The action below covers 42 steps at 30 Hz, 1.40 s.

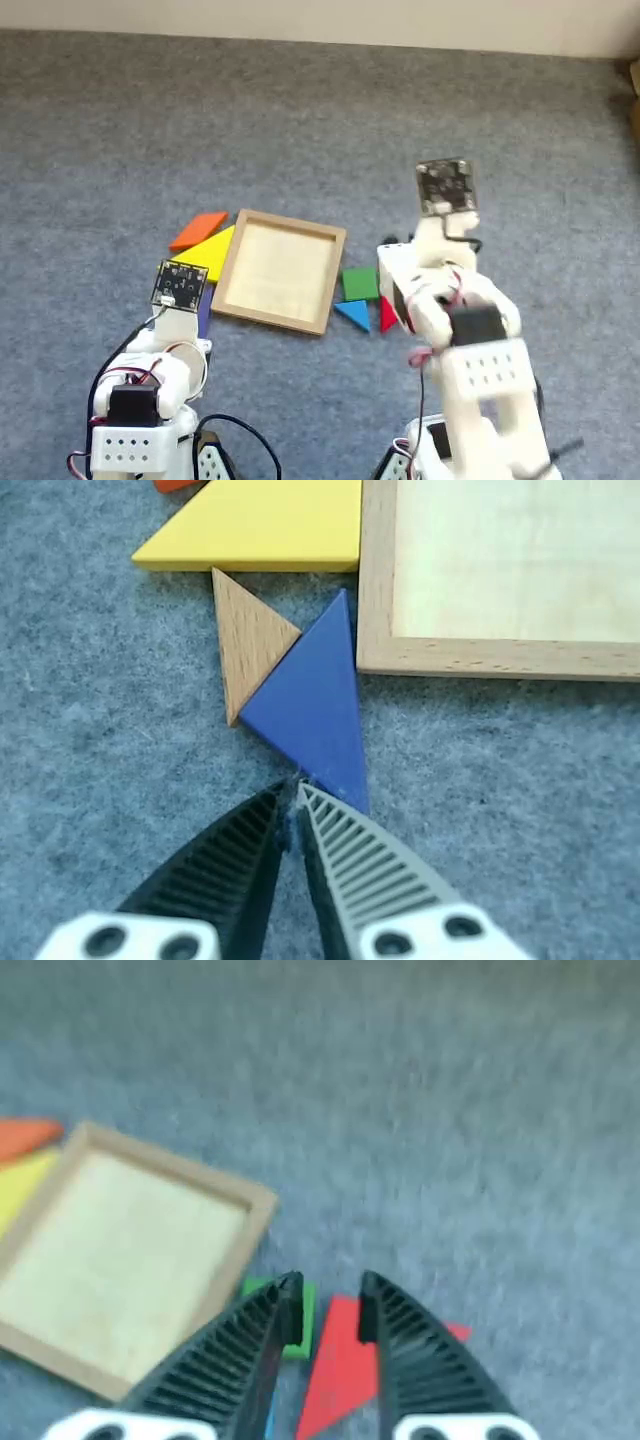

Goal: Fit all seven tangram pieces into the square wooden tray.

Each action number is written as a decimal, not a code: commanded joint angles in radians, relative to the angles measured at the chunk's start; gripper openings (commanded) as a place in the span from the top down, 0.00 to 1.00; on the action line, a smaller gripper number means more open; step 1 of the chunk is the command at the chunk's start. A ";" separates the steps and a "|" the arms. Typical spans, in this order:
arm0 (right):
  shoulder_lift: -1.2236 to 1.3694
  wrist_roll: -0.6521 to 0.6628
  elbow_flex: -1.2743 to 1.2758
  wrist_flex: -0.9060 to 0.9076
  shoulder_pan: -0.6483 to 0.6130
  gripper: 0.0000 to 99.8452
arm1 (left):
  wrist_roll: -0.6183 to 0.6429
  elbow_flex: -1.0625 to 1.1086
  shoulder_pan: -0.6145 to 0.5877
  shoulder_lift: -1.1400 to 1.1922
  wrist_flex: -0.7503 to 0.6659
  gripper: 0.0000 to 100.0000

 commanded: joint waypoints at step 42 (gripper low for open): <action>0.941 -0.861 -0.398 -0.021 0.015 0.69 | 0.006 0.019 -0.019 -0.058 0.005 0.99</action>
